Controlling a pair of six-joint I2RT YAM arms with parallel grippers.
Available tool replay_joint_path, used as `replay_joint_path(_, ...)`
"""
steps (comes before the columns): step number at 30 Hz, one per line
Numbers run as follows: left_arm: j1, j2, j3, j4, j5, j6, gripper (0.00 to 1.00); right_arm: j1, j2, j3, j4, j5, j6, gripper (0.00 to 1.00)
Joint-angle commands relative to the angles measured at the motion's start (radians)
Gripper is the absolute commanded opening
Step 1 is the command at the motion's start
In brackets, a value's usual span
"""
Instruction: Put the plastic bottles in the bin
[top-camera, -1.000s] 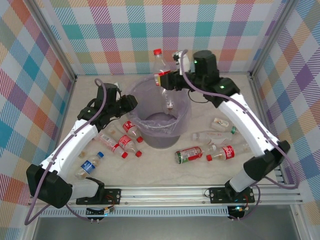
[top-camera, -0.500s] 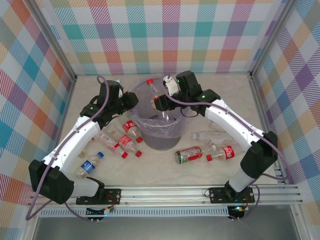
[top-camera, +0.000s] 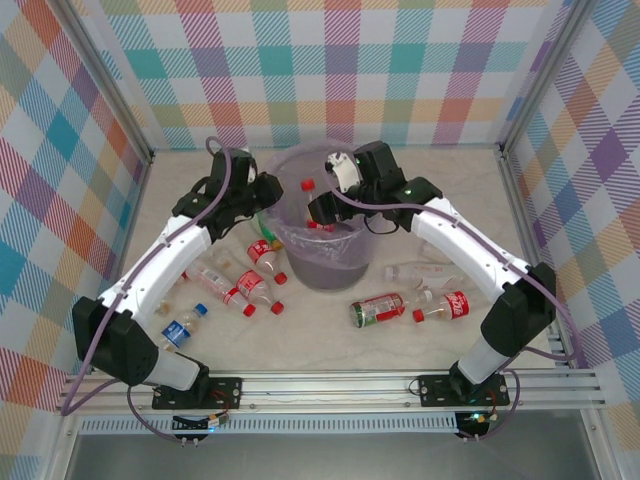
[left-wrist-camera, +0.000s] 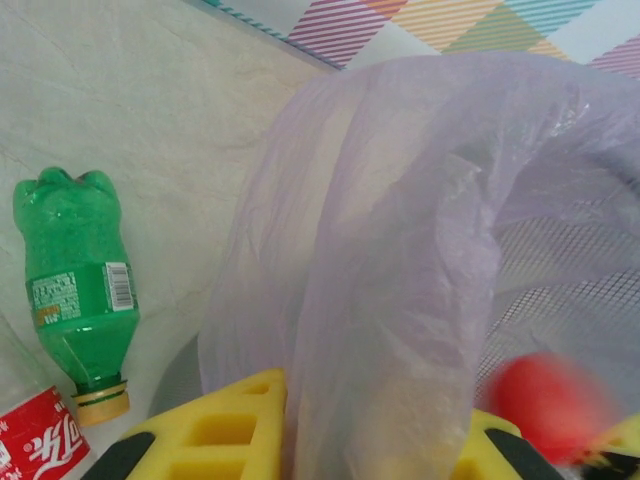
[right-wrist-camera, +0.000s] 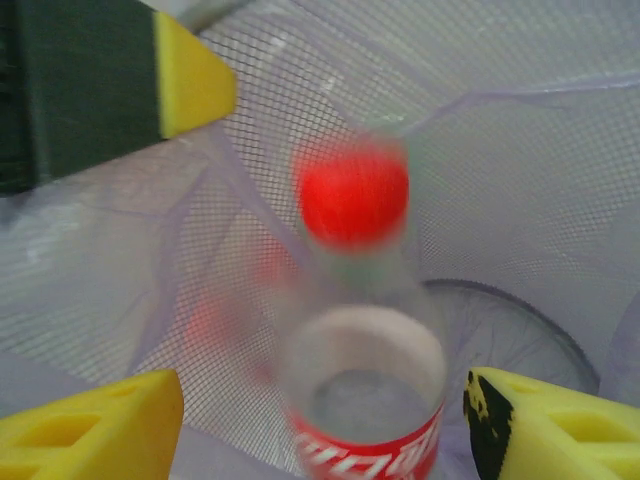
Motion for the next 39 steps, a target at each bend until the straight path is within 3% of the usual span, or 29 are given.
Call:
replay_joint_path(1,-0.007,0.043,0.063,-0.073,0.020,0.052,0.17,0.004,0.004,0.102,-0.085,0.009,-0.047,0.76)
replay_joint_path(4,-0.007,0.073,0.113,-0.123,0.018,0.100,0.17,0.004,-0.005,0.176,-0.155,0.050,-0.064,0.76)
replay_joint_path(7,-0.005,0.103,0.144,-0.143,0.010,0.136,0.16,-0.019,-0.052,0.231,-0.216,0.133,-0.061,0.70)
replay_joint_path(12,0.014,0.149,0.162,-0.138,0.067,0.136,0.13,-0.174,-0.154,0.264,-0.357,0.181,-0.006,0.69)
replay_joint_path(20,0.024,0.185,0.239,-0.219,0.067,0.164,0.09,-0.523,-0.327,-0.064,-0.494,0.323,0.113,0.70)
replay_joint_path(23,0.035,0.167,0.205,-0.182,0.078,0.160,0.08,-0.630,-0.409,-0.251,-0.458,0.279,0.189,0.70)
replay_joint_path(28,0.049,0.139,0.153,-0.139,0.106,0.143,0.07,-0.827,-0.508,-0.586,-0.229,0.161,0.291,0.66)
replay_joint_path(33,0.057,0.125,0.127,-0.123,0.115,0.146,0.05,-0.838,-0.464,-0.693,-0.149,0.127,0.362,0.70)
replay_joint_path(39,0.071,0.124,0.117,-0.117,0.135,0.136,0.03,-0.841,-0.420,-0.746,-0.029,0.154,0.555,0.85)
